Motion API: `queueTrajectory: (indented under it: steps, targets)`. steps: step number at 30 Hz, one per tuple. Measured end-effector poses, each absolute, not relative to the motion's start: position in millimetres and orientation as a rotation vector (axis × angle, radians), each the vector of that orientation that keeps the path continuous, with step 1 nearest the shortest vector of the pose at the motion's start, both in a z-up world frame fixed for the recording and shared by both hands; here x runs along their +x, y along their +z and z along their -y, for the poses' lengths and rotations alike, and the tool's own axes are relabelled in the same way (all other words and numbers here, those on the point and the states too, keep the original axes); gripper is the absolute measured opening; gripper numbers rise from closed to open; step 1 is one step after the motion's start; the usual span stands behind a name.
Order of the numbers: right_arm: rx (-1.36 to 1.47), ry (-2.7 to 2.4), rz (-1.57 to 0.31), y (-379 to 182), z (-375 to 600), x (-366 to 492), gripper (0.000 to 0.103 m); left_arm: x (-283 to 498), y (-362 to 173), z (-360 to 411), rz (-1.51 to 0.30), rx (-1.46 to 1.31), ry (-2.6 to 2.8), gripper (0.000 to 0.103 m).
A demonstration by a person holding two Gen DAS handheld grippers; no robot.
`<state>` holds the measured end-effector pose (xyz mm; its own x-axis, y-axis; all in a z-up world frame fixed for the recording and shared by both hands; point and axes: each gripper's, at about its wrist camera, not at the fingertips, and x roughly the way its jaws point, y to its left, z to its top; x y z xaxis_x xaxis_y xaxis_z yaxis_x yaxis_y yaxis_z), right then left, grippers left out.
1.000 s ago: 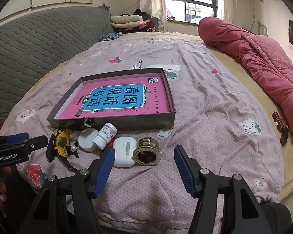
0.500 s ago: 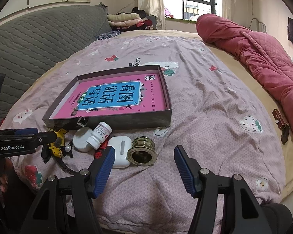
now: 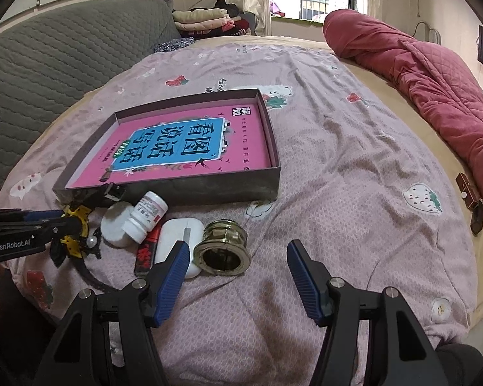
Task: Organize rigid objects
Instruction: 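Close the left gripper on the yellow watch while the right gripper grasps the brass cylinder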
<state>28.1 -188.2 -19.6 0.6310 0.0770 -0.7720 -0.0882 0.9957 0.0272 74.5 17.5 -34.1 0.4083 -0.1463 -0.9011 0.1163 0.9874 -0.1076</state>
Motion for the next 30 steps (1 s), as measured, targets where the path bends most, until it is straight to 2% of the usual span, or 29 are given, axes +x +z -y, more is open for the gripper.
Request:
queueTrajectory:
  steps: [3, 10, 17, 30]
  targets:
    - [-0.014, 0.094, -0.891, -24, 189, 33, 0.062, 78, -41, -18, -1.16, -0.035, -0.166, 0.031]
    - [0.025, 0.104, -0.929, -36, 188, 42, 0.062, 84, -46, -15, -1.171, -0.032, -0.169, 0.03]
    - [0.054, 0.107, -0.957, -44, 190, 46, 0.062, 88, -50, -13, -1.174, -0.016, -0.151, 0.019]
    - [0.154, 0.12, -0.98, -53, 198, 56, 0.062, 101, -56, -8, -1.195, -0.02, -0.16, 0.017]
